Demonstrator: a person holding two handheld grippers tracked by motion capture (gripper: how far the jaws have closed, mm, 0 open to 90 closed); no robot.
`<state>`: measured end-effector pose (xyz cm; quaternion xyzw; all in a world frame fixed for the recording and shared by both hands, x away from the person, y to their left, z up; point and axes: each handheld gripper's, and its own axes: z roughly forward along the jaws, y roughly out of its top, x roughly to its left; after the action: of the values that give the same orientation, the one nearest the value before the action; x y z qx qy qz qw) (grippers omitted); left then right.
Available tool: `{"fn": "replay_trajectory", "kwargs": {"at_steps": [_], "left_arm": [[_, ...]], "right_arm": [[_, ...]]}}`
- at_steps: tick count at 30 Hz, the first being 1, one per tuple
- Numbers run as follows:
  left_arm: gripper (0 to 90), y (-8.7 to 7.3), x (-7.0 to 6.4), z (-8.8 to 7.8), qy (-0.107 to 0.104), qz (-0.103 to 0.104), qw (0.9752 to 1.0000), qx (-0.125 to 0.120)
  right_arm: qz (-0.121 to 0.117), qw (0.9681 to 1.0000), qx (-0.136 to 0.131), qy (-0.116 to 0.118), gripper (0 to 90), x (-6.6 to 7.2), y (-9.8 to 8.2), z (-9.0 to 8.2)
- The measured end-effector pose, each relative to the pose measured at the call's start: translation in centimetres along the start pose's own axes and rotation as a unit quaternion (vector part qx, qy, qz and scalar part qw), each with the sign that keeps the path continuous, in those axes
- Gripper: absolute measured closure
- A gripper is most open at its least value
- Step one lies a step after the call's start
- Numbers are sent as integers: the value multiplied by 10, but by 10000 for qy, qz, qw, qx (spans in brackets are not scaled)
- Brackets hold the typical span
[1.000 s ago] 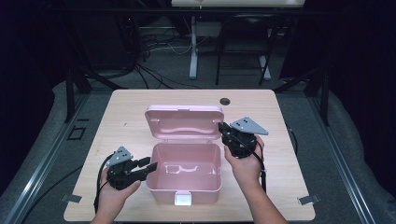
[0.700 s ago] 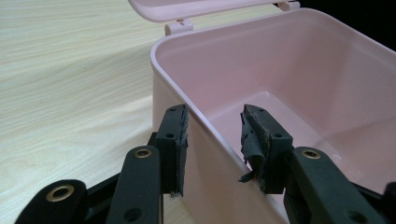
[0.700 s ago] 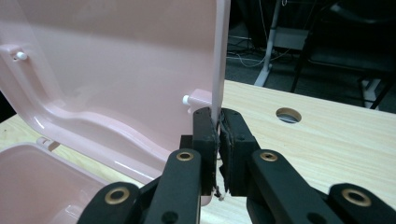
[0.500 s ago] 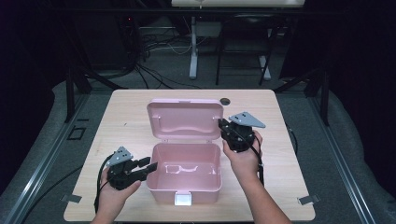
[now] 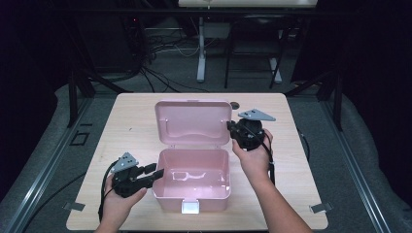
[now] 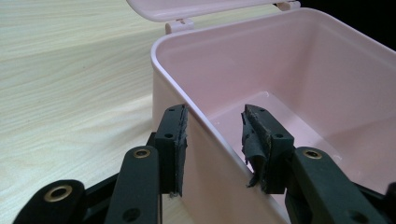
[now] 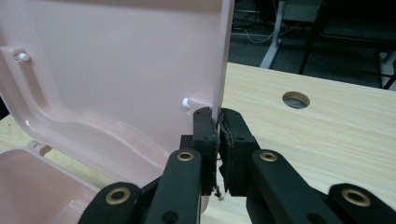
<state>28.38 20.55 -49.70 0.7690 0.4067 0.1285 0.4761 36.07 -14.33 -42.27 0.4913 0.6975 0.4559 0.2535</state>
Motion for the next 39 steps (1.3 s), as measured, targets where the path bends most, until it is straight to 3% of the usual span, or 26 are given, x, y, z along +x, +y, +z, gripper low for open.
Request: {"fn": "replay_trajectory", "kwargs": {"at_steps": [11,17,29,39], "left_arm": [[599,-1,1,1,-35,-28,10000,-34],[597,-1,1,1,-41,-47,10000,-26],[595,-1,1,1,-52,-53,10000,-23],[593,-1,1,1,-42,-50,10000,-28]], "right_arm": [[224,9994,267,12,864,-7,6,14],[231,9989,404,-56,866,-9,9,21],[532,9962,695,-5,869,-15,13,34],[690,9945,786,39,869,-19,13,40]]}}
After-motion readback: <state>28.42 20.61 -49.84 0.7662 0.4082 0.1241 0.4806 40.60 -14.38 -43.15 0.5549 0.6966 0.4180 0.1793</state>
